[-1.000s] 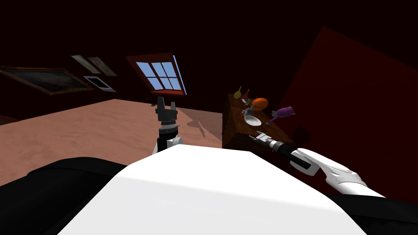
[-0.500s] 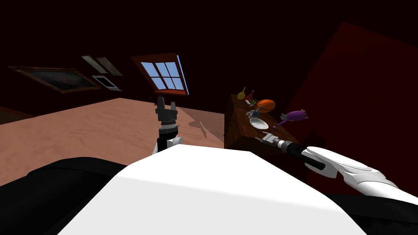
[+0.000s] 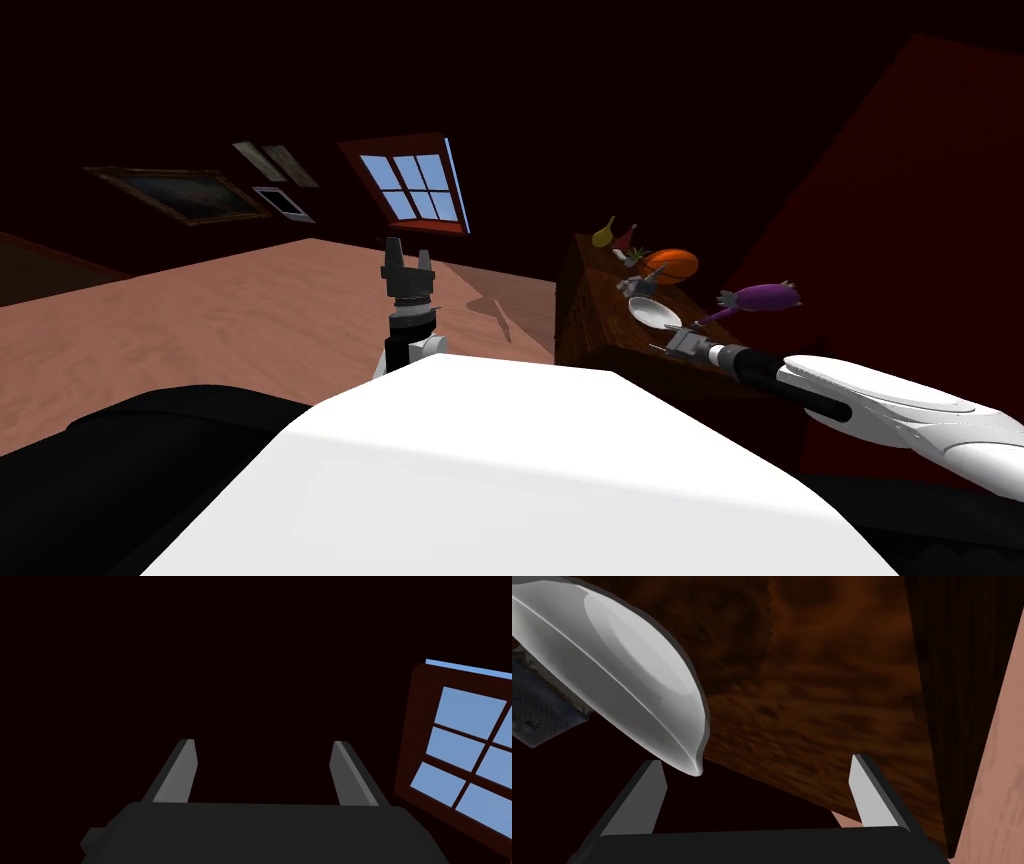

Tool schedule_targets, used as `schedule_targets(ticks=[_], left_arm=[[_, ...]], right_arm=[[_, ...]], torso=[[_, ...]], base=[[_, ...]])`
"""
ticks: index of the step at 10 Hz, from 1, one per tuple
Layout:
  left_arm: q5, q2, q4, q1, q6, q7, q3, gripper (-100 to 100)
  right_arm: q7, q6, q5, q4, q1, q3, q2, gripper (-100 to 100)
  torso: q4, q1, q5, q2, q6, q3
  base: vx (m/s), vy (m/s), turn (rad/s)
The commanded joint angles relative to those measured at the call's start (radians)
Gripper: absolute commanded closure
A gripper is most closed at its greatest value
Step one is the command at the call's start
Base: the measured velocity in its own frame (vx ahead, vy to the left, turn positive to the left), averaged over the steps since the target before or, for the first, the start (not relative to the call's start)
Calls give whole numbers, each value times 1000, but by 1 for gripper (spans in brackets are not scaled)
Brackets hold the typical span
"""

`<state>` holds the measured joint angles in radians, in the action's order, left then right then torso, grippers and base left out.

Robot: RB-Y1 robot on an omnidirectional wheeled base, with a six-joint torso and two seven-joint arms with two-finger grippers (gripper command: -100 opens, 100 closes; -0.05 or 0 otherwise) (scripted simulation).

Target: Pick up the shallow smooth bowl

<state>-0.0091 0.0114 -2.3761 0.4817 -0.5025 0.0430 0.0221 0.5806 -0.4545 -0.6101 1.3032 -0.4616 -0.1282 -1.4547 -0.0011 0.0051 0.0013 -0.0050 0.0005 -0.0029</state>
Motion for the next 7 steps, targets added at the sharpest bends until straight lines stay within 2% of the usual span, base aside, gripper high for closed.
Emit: schedule_targets(ticks=[1, 4, 6, 7], left_arm=[[0, 0, 0, 0, 0, 0, 0, 0], [0, 0, 0, 0, 0, 0, 0, 0], [0, 0, 0, 0, 0, 0, 0, 0], [0, 0, 0, 0, 0, 0, 0, 0]], right_arm=[[10, 14, -8, 10, -32, 11, -27, -100], [37, 11, -65, -50, -47, -16, -102, -100], [43, 9, -80, -65, -53, -25, -121, -100], [53, 4, -105, -87, -66, -43, -148, -100]], torso=[[0, 0, 0, 0, 0, 0], [0, -3, 0, 1, 0, 1], [0, -5, -1, -1, 0, -1], [0, -4, -1, 1, 1, 1]], base=[[73, 50, 23], [92, 33, 68], [99, 11, 32], [82, 19, 43]])
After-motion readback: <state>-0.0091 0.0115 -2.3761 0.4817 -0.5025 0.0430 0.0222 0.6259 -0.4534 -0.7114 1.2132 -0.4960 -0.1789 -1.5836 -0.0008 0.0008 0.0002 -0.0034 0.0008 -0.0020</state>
